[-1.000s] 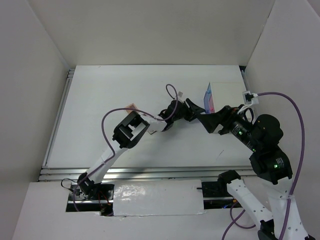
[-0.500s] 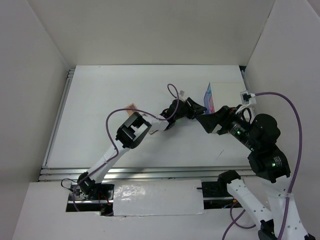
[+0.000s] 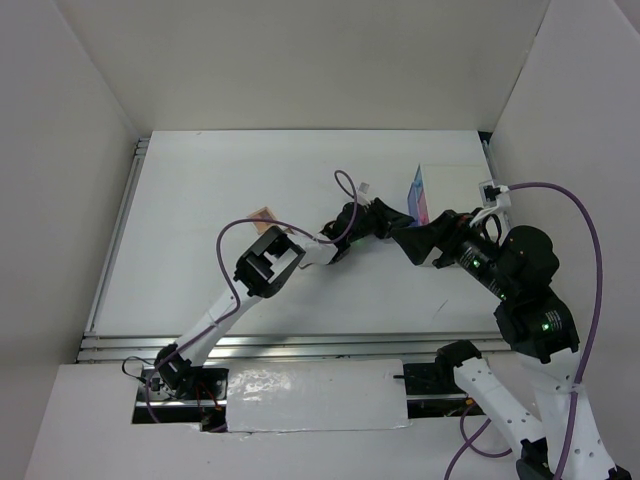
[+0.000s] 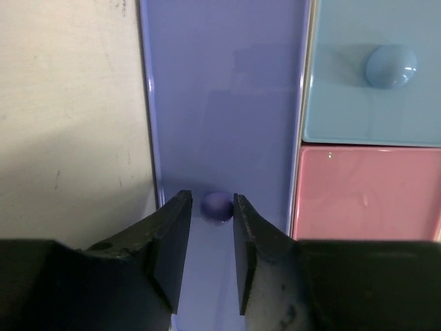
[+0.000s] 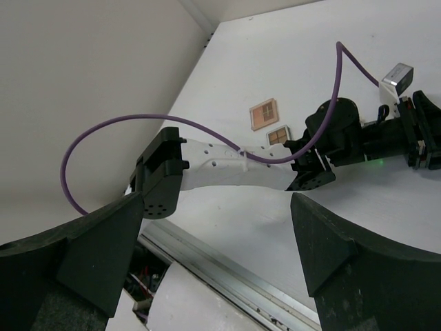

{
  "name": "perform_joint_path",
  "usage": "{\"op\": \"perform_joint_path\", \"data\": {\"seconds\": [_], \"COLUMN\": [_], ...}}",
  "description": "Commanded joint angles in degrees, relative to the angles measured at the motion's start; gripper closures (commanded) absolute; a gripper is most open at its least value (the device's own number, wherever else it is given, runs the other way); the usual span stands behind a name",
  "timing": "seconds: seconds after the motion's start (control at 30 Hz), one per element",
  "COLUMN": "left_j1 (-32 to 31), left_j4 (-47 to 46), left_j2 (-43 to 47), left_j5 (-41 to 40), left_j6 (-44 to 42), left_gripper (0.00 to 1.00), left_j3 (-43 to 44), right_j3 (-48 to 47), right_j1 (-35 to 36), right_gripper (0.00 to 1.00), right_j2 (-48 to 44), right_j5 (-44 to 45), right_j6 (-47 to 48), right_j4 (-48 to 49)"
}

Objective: Organize the makeup

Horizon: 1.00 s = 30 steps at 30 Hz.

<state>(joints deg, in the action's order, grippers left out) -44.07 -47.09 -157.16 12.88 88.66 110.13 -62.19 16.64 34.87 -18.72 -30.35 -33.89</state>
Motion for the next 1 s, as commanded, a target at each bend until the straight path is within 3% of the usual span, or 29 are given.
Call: {"op": "perform_joint_path", "data": {"seconds": [0.0,0.1,0.3,0.33,0.37,0.4,0.5,0.57,0.63,0.7,0.97], "left_j1": [-0.57,-0.66,-0.75,-0.75,-0.84,-0.84,-1.1,-1.19,-1.28,-1.45,-1.72], "left_j4": [1.21,1.82,0.6,0.42,0.42,0.68,1.04,1.56,1.3,1.12,0.07], "left_j2": [-2.36,-2.45,-2.54,-2.19,-2.01,-1.92,-1.13,-1.39,-1.74,-2.09,-3.15], "left_j5": [0.91,1.09,1.26,1.35,1.35,1.53,1.0,1.0,0.92,0.83,0.56], "left_j6": [-1.48,-1.74,-1.04,-1.21,-1.47,-1.65,-2.26,-2.27,-2.0,-1.56,-0.34], "left_gripper": [0.63,0.7,0.72,0.63,0.63,0.51,0.39,0.37,0.37,0.45,0.58], "left_j3": [1.23,1.84,1.85,1.5,1.49,1.41,0.44,1.05,1.75,2.2,2.9], "right_j3": [0.49,0.49,0.32,0.41,0.41,0.41,0.49,0.23,0.06,0.14,0.41], "right_j1": [0.32,0.49,0.32,0.32,0.32,0.32,0.23,0.41,0.49,0.41,0.32], "right_gripper": [0.06,0.05,0.05,0.05,0.05,0.05,0.05,0.05,0.05,0.06,0.06], "right_j2": [0.55,0.64,0.81,0.98,0.99,1.25,1.16,1.25,1.25,1.34,0.99], "right_j5": [-0.79,-0.88,-0.7,-0.7,-0.79,-0.97,-1.14,-0.97,-0.97,-0.88,-0.7], "right_j6": [0.73,0.73,0.99,0.99,0.99,0.99,0.99,1.08,1.08,1.17,1.17], "right_j4": [3.48,3.48,3.3,3.39,3.39,3.48,3.65,3.48,3.39,3.48,3.39]}}
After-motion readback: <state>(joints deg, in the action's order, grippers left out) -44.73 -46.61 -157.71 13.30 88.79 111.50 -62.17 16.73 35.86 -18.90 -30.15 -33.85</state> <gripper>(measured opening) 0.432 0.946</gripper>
